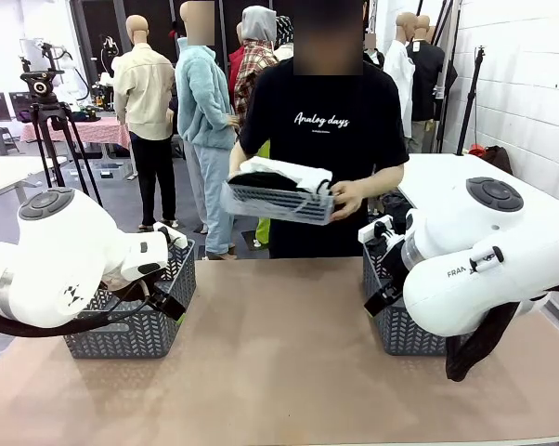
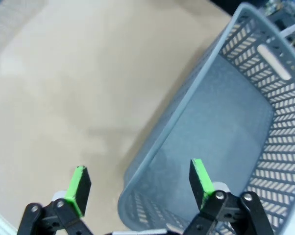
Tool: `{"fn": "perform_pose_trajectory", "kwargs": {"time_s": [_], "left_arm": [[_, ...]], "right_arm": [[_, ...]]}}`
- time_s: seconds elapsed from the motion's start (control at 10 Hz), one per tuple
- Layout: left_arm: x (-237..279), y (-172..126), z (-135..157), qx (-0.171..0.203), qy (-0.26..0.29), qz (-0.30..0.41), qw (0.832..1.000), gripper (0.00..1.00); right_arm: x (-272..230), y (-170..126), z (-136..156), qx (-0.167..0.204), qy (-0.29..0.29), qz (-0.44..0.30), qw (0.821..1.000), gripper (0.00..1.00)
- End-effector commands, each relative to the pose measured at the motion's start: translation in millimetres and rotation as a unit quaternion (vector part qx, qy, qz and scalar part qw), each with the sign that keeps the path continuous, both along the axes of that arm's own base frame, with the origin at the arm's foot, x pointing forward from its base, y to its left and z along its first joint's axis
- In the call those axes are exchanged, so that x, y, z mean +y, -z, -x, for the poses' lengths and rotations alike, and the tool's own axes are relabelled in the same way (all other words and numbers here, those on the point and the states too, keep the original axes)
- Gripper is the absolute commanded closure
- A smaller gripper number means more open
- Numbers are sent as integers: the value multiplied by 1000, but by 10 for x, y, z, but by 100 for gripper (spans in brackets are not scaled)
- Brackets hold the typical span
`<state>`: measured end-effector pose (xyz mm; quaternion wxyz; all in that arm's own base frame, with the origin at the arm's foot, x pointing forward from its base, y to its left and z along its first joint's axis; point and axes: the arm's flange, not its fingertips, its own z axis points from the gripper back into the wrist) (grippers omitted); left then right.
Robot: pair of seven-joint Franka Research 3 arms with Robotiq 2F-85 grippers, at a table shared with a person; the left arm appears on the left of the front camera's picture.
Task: Sort the tops and bottoms.
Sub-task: Lift clothes from the center of the table with your left hand.
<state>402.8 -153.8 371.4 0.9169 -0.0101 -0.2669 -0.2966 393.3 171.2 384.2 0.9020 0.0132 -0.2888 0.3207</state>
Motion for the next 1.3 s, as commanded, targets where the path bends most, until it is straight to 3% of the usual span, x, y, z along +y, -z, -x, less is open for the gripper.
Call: {"fn": "perform_pose_trajectory", "kwargs": {"time_s": [0.0, 0.3, 0.5, 0.7, 0.9, 1.2], "left_arm": [[-6, -60, 71, -7, 8, -3, 1000, 0], [16, -592, 311, -30, 19, 6, 999, 0], [143, -1041, 538, -34, 47, 24, 998, 0], [391, -1411, 717, -35, 39, 29, 998, 0], [576, -1571, 786, -24, 44, 65, 997, 0], [604, -1577, 762, -15, 47, 63, 997, 0]], "right_arm": [[-23, -208, 135, -13, 7, -37, 999, 0], [-128, -667, 361, -57, 2, -74, 996, 0], [-377, -967, 544, -65, -5, -120, 991, 0], [-654, -1162, 736, -69, -11, -172, 983, 0], [-795, -1211, 815, -51, -26, -208, 976, 0], [-782, -1145, 660, -16, -34, -209, 977, 0]]}}
